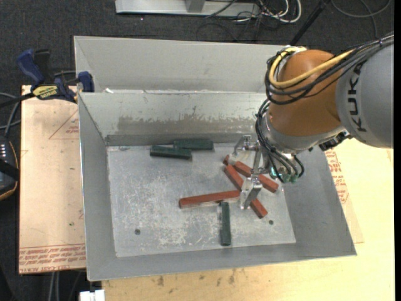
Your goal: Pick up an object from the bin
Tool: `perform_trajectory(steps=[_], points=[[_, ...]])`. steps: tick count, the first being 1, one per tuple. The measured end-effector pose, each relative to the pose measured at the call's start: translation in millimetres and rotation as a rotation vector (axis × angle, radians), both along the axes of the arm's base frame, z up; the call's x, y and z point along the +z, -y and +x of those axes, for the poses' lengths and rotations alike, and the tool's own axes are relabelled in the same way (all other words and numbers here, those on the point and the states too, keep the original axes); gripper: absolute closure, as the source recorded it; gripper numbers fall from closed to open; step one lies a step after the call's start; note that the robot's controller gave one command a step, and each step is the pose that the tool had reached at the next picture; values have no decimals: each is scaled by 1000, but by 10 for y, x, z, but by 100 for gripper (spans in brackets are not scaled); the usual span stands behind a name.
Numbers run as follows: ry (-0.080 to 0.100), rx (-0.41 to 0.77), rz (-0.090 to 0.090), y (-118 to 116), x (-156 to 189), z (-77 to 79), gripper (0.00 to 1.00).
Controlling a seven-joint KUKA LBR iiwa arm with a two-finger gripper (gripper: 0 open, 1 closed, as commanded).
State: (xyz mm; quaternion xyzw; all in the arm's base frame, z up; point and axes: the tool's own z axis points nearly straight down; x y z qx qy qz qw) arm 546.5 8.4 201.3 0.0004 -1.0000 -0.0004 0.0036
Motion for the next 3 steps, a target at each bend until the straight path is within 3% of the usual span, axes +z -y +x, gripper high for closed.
perform_trajectory(steps=[1,2,3], points=[[8,0,0,0,40,17,0],[16,12,0,-89,-435,128,0],[32,-73,3,-287,-1237,-421,100]])
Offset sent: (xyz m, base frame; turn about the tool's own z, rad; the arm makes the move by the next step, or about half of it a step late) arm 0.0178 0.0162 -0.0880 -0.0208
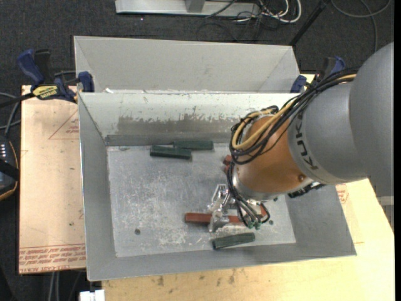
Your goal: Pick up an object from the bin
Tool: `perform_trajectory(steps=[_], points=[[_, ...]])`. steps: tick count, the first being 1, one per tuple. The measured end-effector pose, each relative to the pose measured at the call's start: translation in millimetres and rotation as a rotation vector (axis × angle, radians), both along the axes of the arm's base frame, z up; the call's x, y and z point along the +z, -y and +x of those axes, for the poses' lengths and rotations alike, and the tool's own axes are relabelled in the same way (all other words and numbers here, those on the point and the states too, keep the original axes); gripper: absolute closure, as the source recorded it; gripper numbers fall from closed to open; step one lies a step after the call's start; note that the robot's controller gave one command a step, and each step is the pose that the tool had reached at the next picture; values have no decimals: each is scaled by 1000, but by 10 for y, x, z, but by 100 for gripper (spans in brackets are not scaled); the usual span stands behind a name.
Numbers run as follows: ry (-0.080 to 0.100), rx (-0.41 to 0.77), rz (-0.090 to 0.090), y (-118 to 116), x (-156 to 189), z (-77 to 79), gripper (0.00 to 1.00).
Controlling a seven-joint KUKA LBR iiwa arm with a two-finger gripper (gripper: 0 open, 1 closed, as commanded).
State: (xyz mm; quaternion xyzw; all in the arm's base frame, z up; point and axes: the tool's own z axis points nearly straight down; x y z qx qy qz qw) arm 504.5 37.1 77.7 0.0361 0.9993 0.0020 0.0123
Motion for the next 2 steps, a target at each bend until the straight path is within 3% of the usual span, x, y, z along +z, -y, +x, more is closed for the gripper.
perform_trajectory(steps=[1,2], points=[[0,0,0,0,0,0,100],[-19,-4,-2,241,1583,226,100]])
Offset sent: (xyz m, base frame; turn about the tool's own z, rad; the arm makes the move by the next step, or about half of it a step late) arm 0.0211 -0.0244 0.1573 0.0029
